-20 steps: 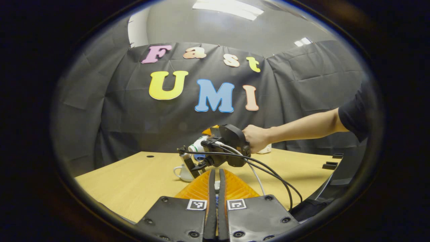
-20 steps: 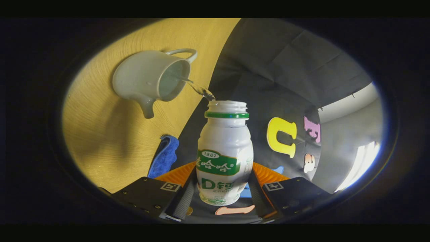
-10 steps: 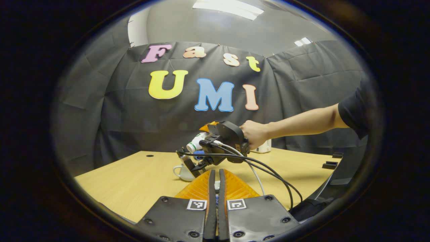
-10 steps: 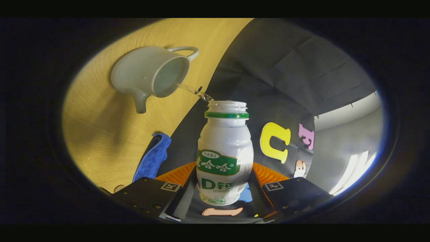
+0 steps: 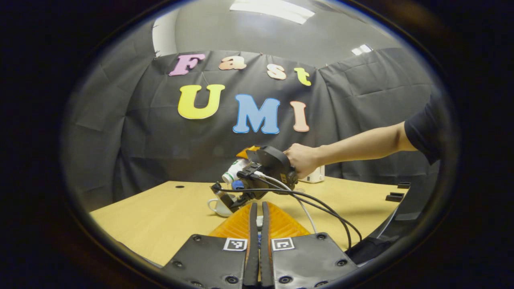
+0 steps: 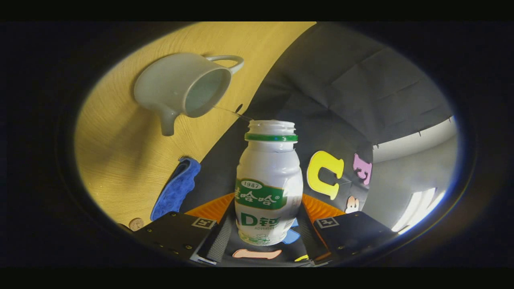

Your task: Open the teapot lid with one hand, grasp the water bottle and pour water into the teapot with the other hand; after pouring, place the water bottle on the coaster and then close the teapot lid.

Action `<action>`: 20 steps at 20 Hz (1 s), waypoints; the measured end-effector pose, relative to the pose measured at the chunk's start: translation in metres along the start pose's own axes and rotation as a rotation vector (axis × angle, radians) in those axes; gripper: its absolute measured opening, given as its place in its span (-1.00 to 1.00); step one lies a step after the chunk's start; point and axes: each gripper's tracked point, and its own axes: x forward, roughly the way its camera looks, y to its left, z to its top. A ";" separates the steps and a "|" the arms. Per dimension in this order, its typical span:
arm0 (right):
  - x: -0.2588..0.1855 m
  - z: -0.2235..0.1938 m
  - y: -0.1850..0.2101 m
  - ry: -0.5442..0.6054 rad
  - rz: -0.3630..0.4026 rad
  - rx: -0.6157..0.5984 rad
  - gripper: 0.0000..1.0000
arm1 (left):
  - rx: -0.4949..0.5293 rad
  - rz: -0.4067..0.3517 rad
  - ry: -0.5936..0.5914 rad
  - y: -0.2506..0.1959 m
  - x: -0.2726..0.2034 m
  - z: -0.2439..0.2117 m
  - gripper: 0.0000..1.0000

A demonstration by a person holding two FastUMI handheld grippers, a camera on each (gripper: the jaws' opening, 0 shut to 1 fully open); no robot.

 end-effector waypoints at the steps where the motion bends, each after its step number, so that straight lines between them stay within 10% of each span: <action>1: 0.000 0.000 0.001 -0.004 0.004 -0.005 0.51 | -0.001 -0.001 0.000 0.000 -0.001 0.000 -0.77; 10: 0.002 -0.002 0.004 -0.018 0.039 0.033 0.51 | -0.016 0.010 0.001 0.005 0.001 -0.001 -0.77; 20: 0.000 -0.002 0.029 0.023 0.178 0.412 0.51 | -0.094 0.038 0.015 0.019 0.011 -0.007 -0.84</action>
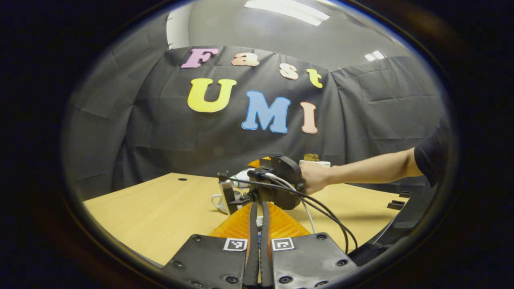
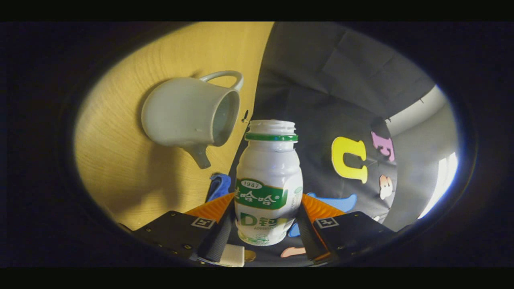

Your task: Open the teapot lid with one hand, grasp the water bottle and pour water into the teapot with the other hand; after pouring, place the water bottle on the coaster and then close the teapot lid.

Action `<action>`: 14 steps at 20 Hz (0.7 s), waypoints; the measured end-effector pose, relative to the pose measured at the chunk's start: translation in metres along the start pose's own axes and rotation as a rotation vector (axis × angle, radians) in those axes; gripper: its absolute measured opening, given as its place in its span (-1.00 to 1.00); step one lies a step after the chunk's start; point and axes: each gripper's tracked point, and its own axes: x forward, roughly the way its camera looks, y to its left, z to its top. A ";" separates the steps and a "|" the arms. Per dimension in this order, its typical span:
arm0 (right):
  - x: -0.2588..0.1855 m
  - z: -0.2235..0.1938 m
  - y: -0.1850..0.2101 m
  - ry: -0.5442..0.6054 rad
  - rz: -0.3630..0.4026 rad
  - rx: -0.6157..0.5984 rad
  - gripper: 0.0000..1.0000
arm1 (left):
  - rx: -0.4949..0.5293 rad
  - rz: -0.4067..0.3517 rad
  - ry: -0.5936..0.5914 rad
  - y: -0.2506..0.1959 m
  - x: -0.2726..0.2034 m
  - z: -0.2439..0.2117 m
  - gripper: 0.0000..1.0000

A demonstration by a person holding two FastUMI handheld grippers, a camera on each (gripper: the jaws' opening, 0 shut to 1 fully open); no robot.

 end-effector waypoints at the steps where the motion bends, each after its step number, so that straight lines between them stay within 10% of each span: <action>1: 0.000 -0.001 0.002 0.001 0.011 0.070 0.51 | -0.004 0.001 0.000 0.002 0.001 0.001 -0.84; 14: -0.041 -0.074 -0.010 0.111 0.002 0.947 0.51 | -0.053 0.077 -0.045 0.051 0.069 0.031 -0.77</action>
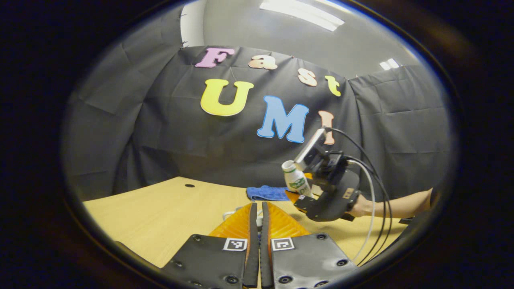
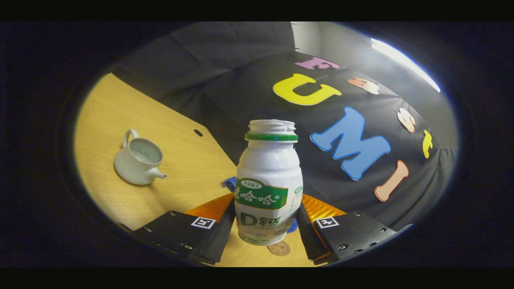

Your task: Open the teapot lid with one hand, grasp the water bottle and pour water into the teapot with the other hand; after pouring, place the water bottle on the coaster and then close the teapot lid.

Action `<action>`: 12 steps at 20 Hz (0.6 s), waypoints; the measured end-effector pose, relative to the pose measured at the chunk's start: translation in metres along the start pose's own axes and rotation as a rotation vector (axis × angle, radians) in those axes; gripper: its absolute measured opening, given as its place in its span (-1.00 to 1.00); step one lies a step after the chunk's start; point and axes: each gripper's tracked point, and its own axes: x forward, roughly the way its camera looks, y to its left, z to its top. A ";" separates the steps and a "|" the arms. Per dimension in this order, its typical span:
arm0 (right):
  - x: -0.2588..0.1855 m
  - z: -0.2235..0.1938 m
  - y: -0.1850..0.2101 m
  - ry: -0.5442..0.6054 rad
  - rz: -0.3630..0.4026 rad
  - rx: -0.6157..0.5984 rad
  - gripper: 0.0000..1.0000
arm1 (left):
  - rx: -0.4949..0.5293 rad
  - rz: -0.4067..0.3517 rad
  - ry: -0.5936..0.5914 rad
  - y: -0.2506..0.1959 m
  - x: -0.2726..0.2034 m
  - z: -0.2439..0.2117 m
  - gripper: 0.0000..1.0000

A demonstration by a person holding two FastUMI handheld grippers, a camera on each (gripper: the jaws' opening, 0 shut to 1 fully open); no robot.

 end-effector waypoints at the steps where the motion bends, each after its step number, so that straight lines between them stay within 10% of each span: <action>1: -0.005 -0.005 -0.008 0.011 -0.003 0.057 0.51 | -0.004 0.002 0.006 0.001 0.010 -0.002 -0.77; 12: -0.044 -0.044 -0.068 0.055 -0.060 0.465 0.51 | 0.163 -0.011 -0.006 -0.009 0.125 -0.004 -0.77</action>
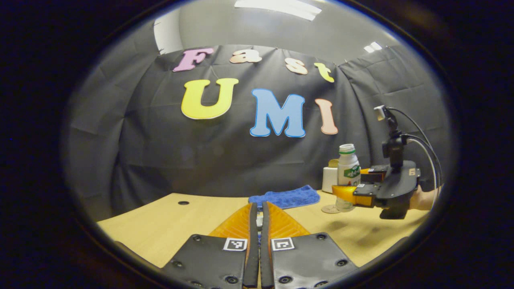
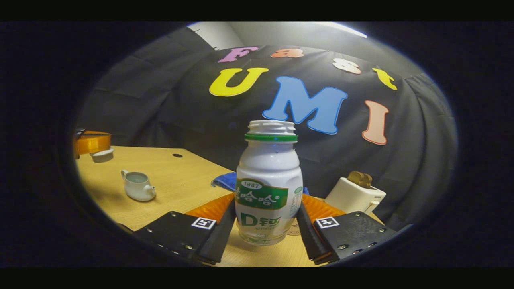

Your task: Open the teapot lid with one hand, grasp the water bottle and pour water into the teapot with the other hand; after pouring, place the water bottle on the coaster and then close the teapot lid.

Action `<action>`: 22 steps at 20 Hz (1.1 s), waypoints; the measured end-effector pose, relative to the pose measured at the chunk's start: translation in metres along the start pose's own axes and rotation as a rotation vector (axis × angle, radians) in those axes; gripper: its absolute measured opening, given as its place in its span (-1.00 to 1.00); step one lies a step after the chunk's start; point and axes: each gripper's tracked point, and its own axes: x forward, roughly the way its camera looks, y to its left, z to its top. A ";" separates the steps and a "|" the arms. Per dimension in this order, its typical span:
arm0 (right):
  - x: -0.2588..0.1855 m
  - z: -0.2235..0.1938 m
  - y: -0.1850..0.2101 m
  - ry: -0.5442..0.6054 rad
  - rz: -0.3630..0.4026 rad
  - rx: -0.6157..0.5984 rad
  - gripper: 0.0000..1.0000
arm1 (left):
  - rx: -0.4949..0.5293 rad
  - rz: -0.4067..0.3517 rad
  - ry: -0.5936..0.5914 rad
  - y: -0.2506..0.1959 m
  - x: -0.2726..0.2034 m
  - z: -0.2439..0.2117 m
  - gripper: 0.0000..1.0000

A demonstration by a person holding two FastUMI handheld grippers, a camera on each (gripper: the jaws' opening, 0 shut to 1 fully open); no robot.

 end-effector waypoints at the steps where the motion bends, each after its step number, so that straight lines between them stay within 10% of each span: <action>1: -0.003 0.000 -0.007 -0.005 -0.012 0.015 0.51 | -0.006 0.001 0.009 -0.001 0.009 -0.006 -0.77; 22: 0.007 -0.046 -0.058 0.072 -0.068 0.243 0.51 | 0.028 0.105 0.177 0.032 0.067 -0.083 -0.84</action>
